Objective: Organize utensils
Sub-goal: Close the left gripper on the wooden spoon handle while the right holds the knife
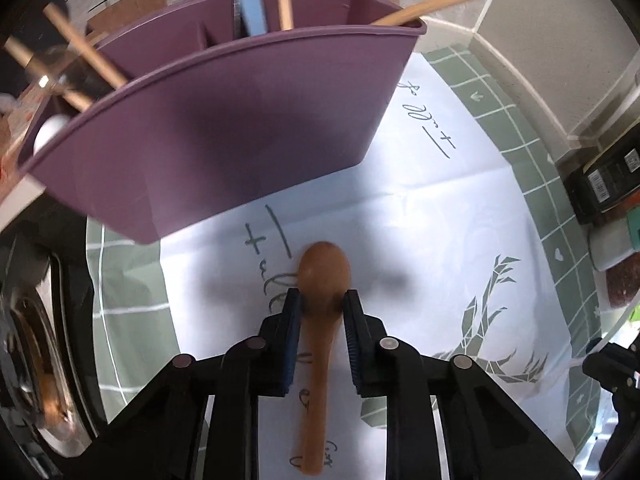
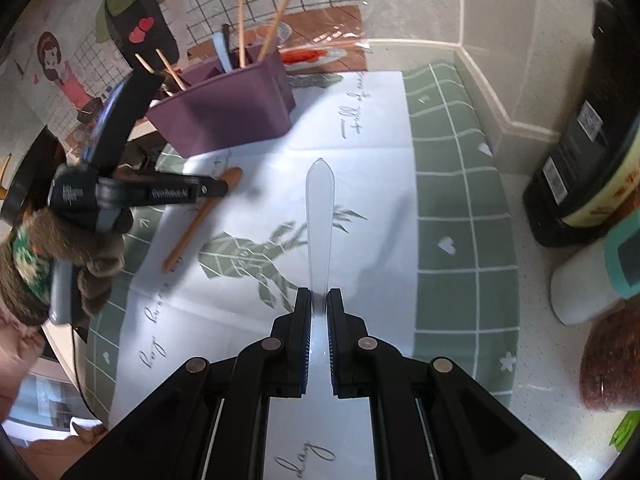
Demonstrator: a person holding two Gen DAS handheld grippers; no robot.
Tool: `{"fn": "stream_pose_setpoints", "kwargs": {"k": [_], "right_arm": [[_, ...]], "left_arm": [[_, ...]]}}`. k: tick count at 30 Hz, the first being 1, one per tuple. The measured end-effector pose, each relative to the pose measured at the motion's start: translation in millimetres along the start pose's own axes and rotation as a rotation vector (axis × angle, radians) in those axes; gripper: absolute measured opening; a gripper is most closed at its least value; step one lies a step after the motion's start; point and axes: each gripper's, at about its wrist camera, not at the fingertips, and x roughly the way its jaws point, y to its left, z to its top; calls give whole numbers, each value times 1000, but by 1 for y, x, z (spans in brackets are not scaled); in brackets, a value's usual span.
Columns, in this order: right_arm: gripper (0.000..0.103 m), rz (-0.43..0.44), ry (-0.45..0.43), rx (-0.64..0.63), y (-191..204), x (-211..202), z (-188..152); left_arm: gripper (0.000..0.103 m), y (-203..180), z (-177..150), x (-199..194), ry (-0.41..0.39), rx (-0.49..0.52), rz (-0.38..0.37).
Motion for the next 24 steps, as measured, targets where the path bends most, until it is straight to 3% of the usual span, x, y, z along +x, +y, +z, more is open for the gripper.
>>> {"fn": "stream_pose_setpoints", "kwargs": {"k": [2, 9, 12, 15, 24], "right_arm": [[7, 6, -5, -12, 6, 0, 4], [7, 24, -16, -62, 30, 4, 15], [7, 26, -13, -74, 37, 5, 14], [7, 23, -11, -79, 40, 6, 12], [7, 15, -35, -64, 36, -2, 14]], "left_arm": [[11, 8, -9, -7, -30, -32, -6], [10, 28, -33, -38, -96, -77, -31], [15, 30, -30, -38, -62, -54, -62], [27, 23, -22, -31, -44, -36, -28], [30, 7, 22, 9, 66, -23, 67]]}}
